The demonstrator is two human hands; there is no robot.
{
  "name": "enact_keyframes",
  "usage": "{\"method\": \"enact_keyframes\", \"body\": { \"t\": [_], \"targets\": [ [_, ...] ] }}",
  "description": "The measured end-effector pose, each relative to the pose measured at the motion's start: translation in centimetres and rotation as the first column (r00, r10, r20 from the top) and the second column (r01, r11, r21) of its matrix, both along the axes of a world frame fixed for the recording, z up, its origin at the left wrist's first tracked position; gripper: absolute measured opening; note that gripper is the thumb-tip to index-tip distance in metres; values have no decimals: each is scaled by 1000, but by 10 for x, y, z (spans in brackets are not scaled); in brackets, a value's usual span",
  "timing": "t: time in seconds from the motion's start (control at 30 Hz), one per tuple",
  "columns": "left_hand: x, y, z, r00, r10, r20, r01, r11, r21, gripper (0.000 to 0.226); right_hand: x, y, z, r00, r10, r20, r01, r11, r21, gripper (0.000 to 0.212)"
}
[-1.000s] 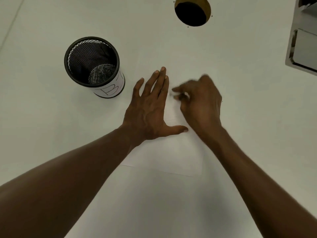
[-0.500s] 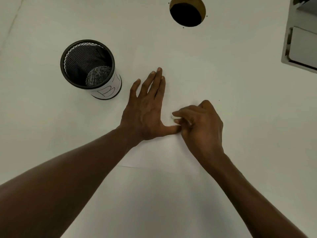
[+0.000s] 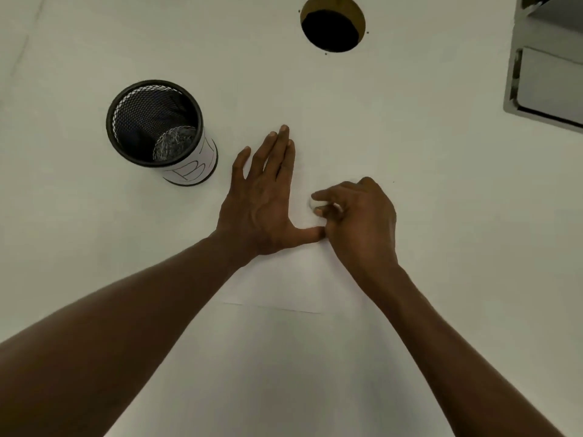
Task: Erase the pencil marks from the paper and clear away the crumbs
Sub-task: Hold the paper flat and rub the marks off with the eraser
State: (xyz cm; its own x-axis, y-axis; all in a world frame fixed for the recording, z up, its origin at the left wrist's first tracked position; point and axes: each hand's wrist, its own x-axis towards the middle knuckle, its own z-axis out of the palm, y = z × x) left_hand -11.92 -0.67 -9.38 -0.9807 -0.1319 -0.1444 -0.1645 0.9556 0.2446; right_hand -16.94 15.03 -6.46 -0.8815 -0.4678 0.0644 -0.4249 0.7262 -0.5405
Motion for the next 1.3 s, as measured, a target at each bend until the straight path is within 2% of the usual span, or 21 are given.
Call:
{"method": "enact_keyframes", "body": {
  "t": [0.23, 0.5, 0.6, 0.67, 0.73, 0.9, 1.07, 1.3],
  "targets": [
    [-4, -8, 6, 990, -136, 32, 135, 991, 25, 140, -4, 2, 0, 975, -94, 201, 125, 981, -145, 25],
    [15, -21, -3, 985, -173, 15, 174, 984, -48, 132, -10, 1, 4, 950, -56, 307, 118, 975, -189, 16],
    [15, -20, -2, 985, -170, 13, 171, 984, -53, 133, -30, -13, 5, 983, 25, 181, 10, 982, -189, 15],
    [15, -21, -1, 986, -165, 14, 166, 985, -53, 134, -42, -21, 6, 993, 97, 70, -87, 986, -139, 15],
    [14, -21, -1, 985, -174, 9, 174, 983, -50, 135, -40, -20, 5, 986, 166, 24, -163, 983, -78, 16],
    [14, -23, -2, 985, -172, 6, 172, 984, -46, 134, 12, 8, 8, 976, 218, 11, -219, 975, 30, 20],
    [14, -22, -2, 985, -171, -7, 170, 983, -64, 134, -34, -33, -1, 979, 178, -96, -174, 984, 48, 20],
    [14, -23, -2, 985, -175, -9, 174, 984, -43, 133, 40, 8, 13, 979, 202, -18, -200, 976, 86, 31]
  ]
}}
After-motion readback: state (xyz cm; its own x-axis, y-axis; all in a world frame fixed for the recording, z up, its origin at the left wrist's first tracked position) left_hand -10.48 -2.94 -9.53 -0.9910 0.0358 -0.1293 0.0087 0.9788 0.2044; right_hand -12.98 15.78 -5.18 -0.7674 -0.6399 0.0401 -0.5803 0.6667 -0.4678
